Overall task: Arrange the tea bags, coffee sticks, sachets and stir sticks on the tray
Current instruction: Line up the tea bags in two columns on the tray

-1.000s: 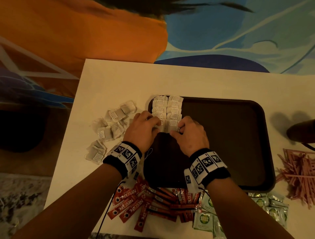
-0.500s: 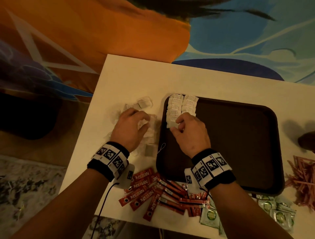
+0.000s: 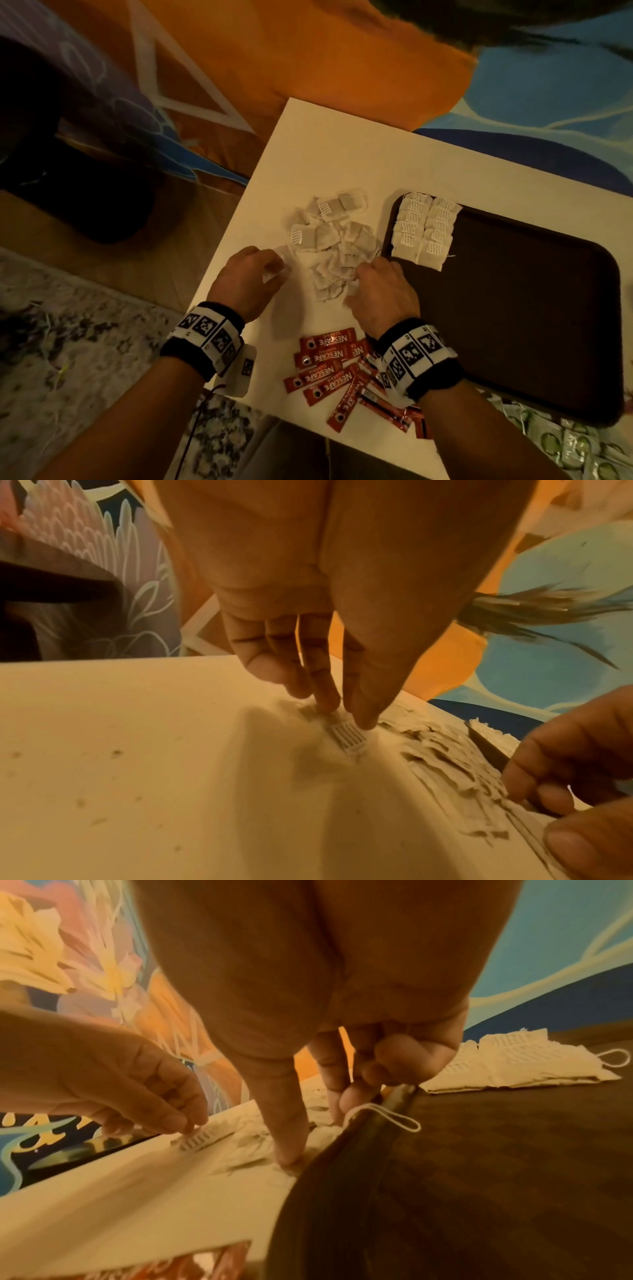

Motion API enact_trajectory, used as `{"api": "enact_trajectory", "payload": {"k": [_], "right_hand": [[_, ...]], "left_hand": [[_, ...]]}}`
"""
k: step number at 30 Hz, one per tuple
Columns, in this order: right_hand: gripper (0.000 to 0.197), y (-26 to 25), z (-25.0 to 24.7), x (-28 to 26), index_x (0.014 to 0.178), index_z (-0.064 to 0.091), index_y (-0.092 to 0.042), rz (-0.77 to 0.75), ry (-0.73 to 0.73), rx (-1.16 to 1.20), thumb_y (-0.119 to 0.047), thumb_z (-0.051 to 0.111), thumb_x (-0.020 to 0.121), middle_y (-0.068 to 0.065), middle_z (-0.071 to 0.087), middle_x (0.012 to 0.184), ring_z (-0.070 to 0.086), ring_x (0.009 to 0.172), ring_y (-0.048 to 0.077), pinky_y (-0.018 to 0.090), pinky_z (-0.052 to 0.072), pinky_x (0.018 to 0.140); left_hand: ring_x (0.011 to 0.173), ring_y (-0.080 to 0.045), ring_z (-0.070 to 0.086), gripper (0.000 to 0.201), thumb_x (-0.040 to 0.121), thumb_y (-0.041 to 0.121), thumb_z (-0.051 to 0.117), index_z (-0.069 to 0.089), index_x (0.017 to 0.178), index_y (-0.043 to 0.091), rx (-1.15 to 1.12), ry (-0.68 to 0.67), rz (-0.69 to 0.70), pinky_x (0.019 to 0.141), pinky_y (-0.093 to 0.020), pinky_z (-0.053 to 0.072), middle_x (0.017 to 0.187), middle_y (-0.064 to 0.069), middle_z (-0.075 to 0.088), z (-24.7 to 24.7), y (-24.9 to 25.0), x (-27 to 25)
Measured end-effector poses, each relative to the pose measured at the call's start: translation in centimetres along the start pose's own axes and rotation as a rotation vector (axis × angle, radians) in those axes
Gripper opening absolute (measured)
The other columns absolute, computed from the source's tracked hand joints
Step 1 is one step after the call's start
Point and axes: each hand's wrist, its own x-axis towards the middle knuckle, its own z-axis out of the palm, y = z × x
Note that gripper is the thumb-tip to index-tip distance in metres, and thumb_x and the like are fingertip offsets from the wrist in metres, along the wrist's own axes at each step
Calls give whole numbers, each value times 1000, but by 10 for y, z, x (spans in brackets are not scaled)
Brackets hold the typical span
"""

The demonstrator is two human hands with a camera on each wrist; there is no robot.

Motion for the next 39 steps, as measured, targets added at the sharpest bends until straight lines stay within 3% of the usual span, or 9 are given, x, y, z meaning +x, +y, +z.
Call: {"api": "enact_trajectory", "payload": {"k": [5,11,15,17,23,25,29,34,39], "right_hand": [[27,-6,7,-1,116,64,-18,5,-4,-65,-30,68,93,6,48,126,40,120,25,39,54,86],[20,-8,6,-1,103,64,-21,15,4,48,-33,71,90,2,51,119,40,116,22,42,53,91],[17,-6,-4,-5,102,60,-23,20,-15,173,-31,71,93,-2,59,101,54,105,20,41,55,84],[18,-5,-8,-7,102,57,-24,18,-8,223,-32,71,93,-2,63,101,60,97,20,39,56,80],[26,-2,-11,-8,104,55,-26,40,41,351,-34,75,90,-3,66,97,65,90,20,40,58,81],[24,-1,-12,-9,103,56,-25,25,61,374,-33,75,90,-3,66,96,65,90,18,39,57,80],[20,0,-12,-12,104,59,-26,-5,93,468,-26,75,91,-4,63,100,62,90,14,35,57,77],[22,1,-12,-17,110,61,-26,-47,53,512,-22,74,92,-4,64,108,63,95,12,33,58,80],[28,4,-9,-20,115,63,-28,-26,38,562,-22,76,90,-6,65,105,63,92,11,31,58,80]], "left_hand": [[86,-14,53,15,96,42,65,67,103,29,-2,6,-3,74,-28,40,95,10,53,1,-8,-1],[94,-20,54,14,94,30,66,65,107,25,-29,46,-11,77,-31,43,104,3,56,-1,0,12],[97,-19,52,28,91,46,68,59,108,26,25,11,-61,78,-35,48,107,5,52,-3,4,18],[98,-19,52,35,87,50,71,56,109,27,44,-16,-82,78,-35,49,108,6,51,0,5,16],[100,-19,50,31,87,40,74,54,108,31,7,38,-14,75,-33,47,114,5,47,9,11,7],[107,-23,51,29,89,34,73,56,112,31,23,28,-2,77,-34,47,120,2,48,12,12,6],[119,-25,47,45,90,37,73,50,128,32,12,14,-81,86,-39,51,131,-1,45,11,12,8],[106,-23,54,40,92,32,70,51,127,33,15,-28,-35,83,-36,48,116,1,55,12,9,9],[88,-17,55,14,92,30,69,64,105,31,-41,-14,-3,70,-26,39,98,7,54,9,12,3]]}}
